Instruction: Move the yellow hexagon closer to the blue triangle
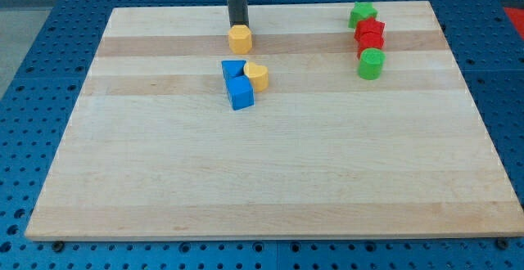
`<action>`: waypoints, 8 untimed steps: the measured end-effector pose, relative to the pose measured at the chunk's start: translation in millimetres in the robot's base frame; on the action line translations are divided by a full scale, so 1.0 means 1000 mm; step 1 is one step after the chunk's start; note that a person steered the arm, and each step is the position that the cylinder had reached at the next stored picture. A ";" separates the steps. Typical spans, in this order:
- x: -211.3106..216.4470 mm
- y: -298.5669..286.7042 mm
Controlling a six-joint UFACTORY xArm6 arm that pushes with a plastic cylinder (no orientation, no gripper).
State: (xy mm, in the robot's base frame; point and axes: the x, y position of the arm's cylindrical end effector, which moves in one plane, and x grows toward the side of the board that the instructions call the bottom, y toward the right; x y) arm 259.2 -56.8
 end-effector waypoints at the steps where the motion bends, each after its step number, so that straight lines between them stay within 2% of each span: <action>1: 0.006 0.000; 3: 0.009 0.022; 8: 0.029 0.014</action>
State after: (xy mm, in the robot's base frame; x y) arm 288.0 -42.8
